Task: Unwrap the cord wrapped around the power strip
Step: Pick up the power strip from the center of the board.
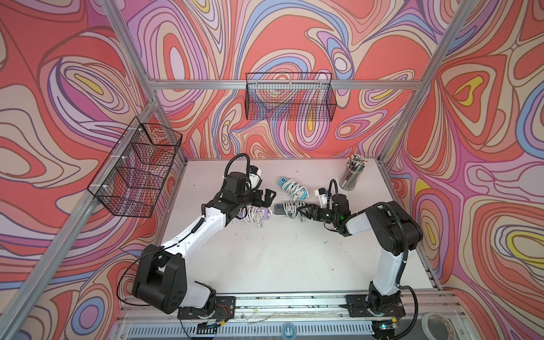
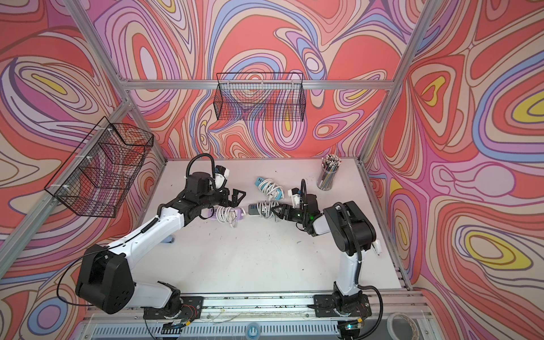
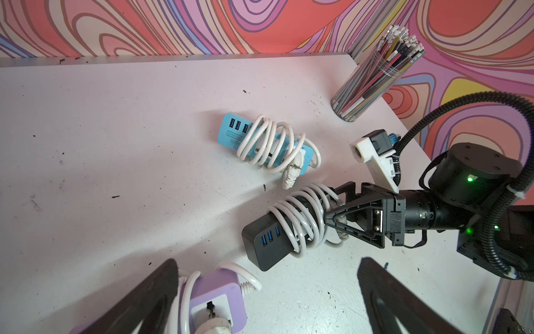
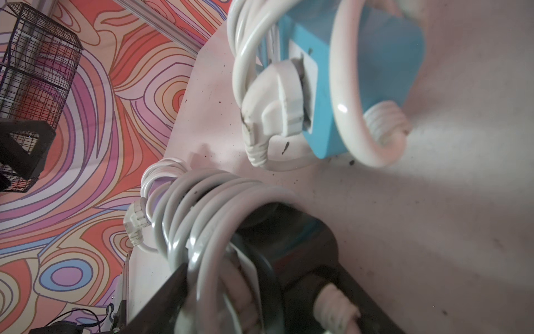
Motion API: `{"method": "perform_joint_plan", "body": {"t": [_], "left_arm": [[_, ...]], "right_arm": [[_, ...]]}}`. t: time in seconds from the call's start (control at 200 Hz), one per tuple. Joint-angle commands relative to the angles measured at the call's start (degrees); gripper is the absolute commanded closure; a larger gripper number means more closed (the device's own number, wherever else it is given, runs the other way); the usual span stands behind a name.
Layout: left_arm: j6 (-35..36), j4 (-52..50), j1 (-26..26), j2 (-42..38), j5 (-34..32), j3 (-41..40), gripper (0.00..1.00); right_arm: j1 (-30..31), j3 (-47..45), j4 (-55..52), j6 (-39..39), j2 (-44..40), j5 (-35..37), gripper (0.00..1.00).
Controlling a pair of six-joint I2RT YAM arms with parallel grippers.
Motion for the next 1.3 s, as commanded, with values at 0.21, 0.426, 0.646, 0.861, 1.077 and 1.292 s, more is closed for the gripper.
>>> {"method": "perform_joint_plan", "body": {"t": [0.21, 0.426, 0.646, 0.861, 1.077, 1.292], "left_arm": [[0.69, 2.22, 0.37, -2.12, -1.41, -1.55, 0.0], [0.38, 3.18, 0.34, -2.63, -2.8, -2.28, 0.0], [-0.74, 5.54, 0.45, -5.46, -3.48, -4.6, 0.0], [-3.88, 9.64, 1.83, -8.54, 2.61, -7.44, 0.0], [-16.26, 22.35, 8.71, -8.55, 16.84, -11.47, 0.01], [-23.67, 33.21, 9.16, -4.86, 27.14, -11.83, 0.0]], "right_arm": [[0.51, 2.56, -2.23, 3.11, -4.51, -2.14, 0.6], [0.53, 6.31, -7.45, 4.7, -10.89, -3.78, 0.6], [0.53, 10.62, -16.41, 4.24, -15.86, -2.63, 0.63], [0.45, 15.62, -24.51, 5.44, -18.65, -2.16, 0.64], [0.45, 19.76, -31.65, 4.27, -22.87, -2.59, 0.64], [0.45, 23.8, -34.19, 4.34, -26.18, -3.91, 0.64]]}}
